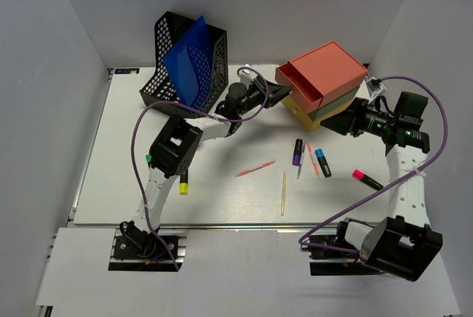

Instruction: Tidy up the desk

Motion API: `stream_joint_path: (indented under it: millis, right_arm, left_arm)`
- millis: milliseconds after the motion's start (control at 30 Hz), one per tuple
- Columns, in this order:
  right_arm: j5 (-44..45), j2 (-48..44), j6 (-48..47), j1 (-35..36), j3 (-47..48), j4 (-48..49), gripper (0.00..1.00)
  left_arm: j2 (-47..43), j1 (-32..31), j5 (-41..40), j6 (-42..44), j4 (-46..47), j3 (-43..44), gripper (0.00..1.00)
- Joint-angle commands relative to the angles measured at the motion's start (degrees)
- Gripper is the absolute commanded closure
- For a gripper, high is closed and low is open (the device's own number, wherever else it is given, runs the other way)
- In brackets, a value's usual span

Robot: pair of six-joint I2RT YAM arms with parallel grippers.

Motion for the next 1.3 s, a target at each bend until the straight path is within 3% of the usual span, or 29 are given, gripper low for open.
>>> stream_joint_path:
  millis: [0, 567, 600, 667, 833, 1100, 1200, 1267]
  right_arm:
    - [-0.3, -1.6, -1.4, -0.3, 0.5, -0.1, 0.37]
    - [0.0, -1.6, -2.3, -0.2, 0.6, -1.2, 0.35]
    - [0.0, -1.6, -2.4, -0.1, 0.5, -1.1, 0.33]
    - [-0.2, -1.5, -3.0, -0.2, 0.6, -1.4, 0.31]
    - [-0.6, -1.4, -5.7, -0.1, 1.2, -3.4, 0.25]
    - [-1.0, -1.6, -18.9, 0.2, 3.0, -12.2, 0.2]
    - [-1.6, -1.2, -24.0, 0.4, 3.7, -17.3, 0.2]
    - [-2.0, -1.1, -32.2, 1.1, 4.8, -21.3, 0.22]
  left_arm:
    - [-5.7, 1.7, -1.0, 2.0, -0.2, -2.5, 0.86]
    - [-8.7, 2.8, 0.2, 2.7, 0.4, -6.8, 0.79]
    - [-8.8, 2.8, 0.7, 2.7, 0.5, -6.8, 0.69]
    - [-8.6, 3.3, 1.6, 2.9, -0.1, -5.9, 0.56]
    - [-9.8, 3.3, 2.1, 4.2, -1.2, -6.3, 0.39]
    - [-17.1, 3.8, 3.0, 9.8, -3.6, -13.9, 0.36]
    - [-21.5, 3.8, 3.6, 15.5, -9.7, -15.8, 0.37]
    - [-24.0, 3.8, 3.4, 19.3, -17.1, -16.0, 0.41]
